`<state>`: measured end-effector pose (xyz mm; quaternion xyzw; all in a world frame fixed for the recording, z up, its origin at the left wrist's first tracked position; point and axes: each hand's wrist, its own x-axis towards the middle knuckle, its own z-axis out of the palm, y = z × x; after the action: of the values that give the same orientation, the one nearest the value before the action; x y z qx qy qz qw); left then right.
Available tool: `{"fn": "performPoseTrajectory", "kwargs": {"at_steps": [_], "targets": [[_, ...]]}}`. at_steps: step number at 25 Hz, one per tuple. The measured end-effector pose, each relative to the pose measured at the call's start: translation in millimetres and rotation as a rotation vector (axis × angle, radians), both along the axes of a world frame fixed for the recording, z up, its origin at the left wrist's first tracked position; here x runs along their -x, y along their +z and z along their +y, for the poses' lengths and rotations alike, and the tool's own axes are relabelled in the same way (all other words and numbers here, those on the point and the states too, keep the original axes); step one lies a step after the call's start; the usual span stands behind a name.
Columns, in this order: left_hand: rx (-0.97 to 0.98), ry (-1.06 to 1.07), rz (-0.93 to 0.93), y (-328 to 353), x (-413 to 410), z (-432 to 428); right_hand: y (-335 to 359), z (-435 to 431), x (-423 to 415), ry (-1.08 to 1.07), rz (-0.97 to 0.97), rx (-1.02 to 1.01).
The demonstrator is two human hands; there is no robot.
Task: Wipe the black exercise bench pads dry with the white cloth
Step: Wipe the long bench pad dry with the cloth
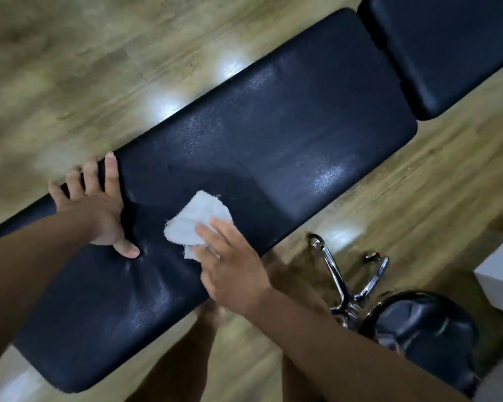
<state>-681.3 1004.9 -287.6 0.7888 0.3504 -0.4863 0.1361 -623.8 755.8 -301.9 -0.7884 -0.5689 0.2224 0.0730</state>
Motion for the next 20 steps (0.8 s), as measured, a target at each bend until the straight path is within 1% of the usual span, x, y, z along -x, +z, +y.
{"fn": "performPoseTrajectory", "kwargs": {"at_steps": [1,2,3,4,6,7,8,9,10,11,13,14,15,17,18,19,20], "targets": [[-0.011,0.010,-0.006,-4,-2,1,-7,-8,-12,0.088,0.041,-0.034],[-0.022,0.018,0.003,-2,-4,-1,-12,-17,-37,0.129,0.051,-0.090],[-0.044,0.023,0.025,2,-4,-4,-17,-28,-67,0.141,0.018,-0.120],[-0.046,0.041,0.037,5,-5,-7,-18,-42,-101,0.106,-0.062,-0.136],[-0.075,0.018,0.051,-3,-1,-6,-20,-76,-183,-0.068,-0.258,-0.126],[-0.086,0.033,0.022,-30,14,6,-17,-93,-224,-0.186,-0.313,-0.101],[-0.043,0.040,0.022,-64,34,22,-9,-106,-265,-0.302,-0.329,-0.069],[-0.004,0.033,0.054,-78,35,33,-1,-112,-303,-0.403,-0.318,-0.034],[-0.005,0.007,0.006,-78,20,36,6,-113,-334,-0.484,-0.299,0.011],[-0.069,0.000,-0.072,-62,-16,27,8,-109,-358,-0.532,-0.286,0.051],[-0.302,-0.043,-0.158,3,-130,-18,8,-92,-386,-0.569,-0.259,0.064],[-0.280,-0.118,-0.232,28,-178,-42,6,-82,-394,-0.583,-0.255,0.052],[-0.205,-0.186,-0.275,40,-226,-62,2,-72,-399,-0.589,-0.262,0.038],[-0.002,-0.205,-0.216,35,-303,-95,-3,-42,-417,-0.575,-0.279,0.064],[0.084,-0.162,-0.175,30,-332,-110,-5,-24,-430,-0.545,-0.268,0.070],[0.130,-0.134,-0.137,21,-355,-121,-8,-4,-441,-0.504,-0.238,0.060],[0.134,-0.107,-0.112,10,-371,-128,-13,16,-451,-0.471,-0.202,0.045]]}}
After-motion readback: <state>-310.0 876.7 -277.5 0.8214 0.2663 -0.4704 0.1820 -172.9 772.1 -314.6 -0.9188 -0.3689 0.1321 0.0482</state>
